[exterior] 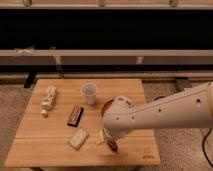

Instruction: Place the pepper in the ceramic cup

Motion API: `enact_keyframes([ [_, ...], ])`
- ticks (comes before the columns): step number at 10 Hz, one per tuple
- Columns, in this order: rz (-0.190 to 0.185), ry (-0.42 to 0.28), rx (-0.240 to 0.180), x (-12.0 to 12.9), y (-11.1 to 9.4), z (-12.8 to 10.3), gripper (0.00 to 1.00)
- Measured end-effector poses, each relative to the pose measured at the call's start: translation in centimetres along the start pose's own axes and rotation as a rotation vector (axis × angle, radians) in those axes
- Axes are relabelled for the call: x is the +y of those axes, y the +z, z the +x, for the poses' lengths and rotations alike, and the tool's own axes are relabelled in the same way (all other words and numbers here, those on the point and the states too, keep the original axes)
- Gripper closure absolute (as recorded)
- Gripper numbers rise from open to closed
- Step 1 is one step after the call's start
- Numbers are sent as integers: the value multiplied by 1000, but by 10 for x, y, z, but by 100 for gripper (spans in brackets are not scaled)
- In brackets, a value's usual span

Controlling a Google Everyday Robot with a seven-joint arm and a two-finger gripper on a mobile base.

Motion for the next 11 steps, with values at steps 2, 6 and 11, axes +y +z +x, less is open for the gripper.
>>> enact_keyframes([
  [2, 1, -8, 29, 2, 24, 9, 20],
  [6, 17, -2, 49, 2, 43, 6, 20],
  [11, 28, -10, 70, 5, 61, 1, 20],
])
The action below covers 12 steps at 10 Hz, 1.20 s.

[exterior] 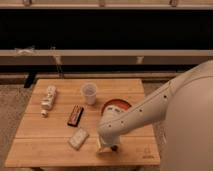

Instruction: Place the pepper in the ceramic cup

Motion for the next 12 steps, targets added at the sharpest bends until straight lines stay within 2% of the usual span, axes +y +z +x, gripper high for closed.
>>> enact_keyframes([
  [2, 3, 2, 8, 0, 5, -3, 23],
  [3, 5, 4, 14, -1, 6, -4, 30],
  [4, 7, 6, 23, -4, 8, -5, 43],
  [5, 8, 7, 31, -4, 9, -6, 51],
  [7, 3, 12, 48, -7, 7, -8, 74],
  [9, -20, 14, 44, -10, -7, -8, 92],
  [10, -46, 3, 27, -7, -26, -8, 99],
  [12, -77, -30, 1, -5, -60, -7, 100],
])
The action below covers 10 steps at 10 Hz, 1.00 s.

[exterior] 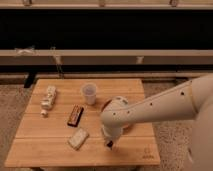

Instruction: Place the pepper in the ceramic cup

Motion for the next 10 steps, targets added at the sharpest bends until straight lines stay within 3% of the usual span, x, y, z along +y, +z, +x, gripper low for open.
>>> enact_keyframes([
  [3, -47, -87, -54, 5, -74, -6, 100],
  [5, -47, -152, -87, -1, -104, -32, 100],
  [7, -49, -183, -99, -7, -112, -69, 100],
  [10, -57, -229, -119, 9, -114, -131, 100],
])
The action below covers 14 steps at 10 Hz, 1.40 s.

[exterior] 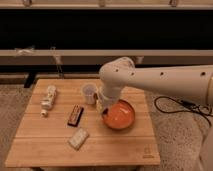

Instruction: Place the pepper in the ceramic cup

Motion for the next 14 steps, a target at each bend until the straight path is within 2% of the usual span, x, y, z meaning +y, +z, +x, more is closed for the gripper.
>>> enact_keyframes([
  [4, 13, -77, -25, 12, 7, -65, 100],
  [7, 37, -84, -15, -5, 20, -95, 100],
  [11, 57, -43, 12, -45, 40, -121, 100],
  [13, 59, -10, 22, -62, 47, -128, 88],
  [14, 57, -9, 29, -63, 49, -129, 76],
])
